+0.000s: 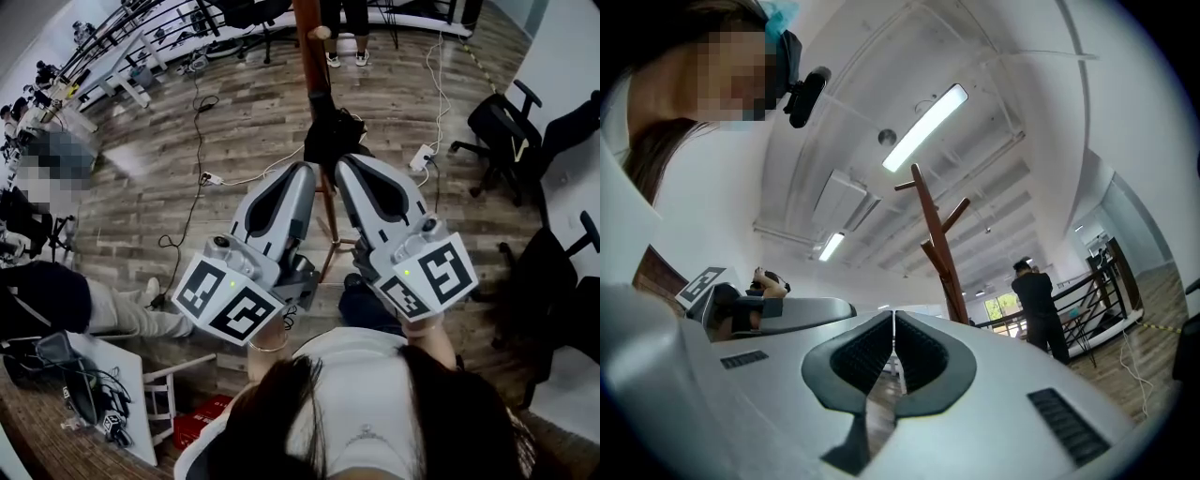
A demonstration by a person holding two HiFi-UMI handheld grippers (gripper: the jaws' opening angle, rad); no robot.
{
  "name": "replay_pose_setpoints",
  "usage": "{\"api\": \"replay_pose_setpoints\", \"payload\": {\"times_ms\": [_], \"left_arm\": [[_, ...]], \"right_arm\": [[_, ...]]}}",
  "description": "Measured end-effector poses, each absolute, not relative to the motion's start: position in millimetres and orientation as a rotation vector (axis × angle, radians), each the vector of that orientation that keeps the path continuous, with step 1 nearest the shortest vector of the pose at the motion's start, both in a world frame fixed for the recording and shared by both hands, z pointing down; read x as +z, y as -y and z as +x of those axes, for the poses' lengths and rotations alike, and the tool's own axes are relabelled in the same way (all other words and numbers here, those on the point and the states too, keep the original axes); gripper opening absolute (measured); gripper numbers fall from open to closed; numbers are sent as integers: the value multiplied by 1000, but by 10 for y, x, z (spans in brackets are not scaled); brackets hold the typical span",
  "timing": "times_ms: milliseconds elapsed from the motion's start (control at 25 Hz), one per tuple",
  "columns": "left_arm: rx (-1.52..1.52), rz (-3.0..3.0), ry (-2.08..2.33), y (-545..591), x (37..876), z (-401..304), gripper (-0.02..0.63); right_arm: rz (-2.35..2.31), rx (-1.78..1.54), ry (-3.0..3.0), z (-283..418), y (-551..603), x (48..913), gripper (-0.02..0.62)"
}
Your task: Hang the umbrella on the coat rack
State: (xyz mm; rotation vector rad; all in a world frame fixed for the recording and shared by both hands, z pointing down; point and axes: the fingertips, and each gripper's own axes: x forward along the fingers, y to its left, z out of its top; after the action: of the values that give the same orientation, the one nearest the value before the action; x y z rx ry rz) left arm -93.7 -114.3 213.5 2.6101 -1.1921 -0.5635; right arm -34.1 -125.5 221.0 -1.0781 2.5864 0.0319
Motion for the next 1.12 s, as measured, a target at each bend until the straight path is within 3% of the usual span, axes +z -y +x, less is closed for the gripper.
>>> {"api": "replay_pose_setpoints", "payload": {"times_ms": [1120], "left_arm": [[-572, 2612, 1186, 82, 2220, -836, 12]], "right_arm": [[-1159, 54, -2561, -122, 195, 2283, 38]]}}
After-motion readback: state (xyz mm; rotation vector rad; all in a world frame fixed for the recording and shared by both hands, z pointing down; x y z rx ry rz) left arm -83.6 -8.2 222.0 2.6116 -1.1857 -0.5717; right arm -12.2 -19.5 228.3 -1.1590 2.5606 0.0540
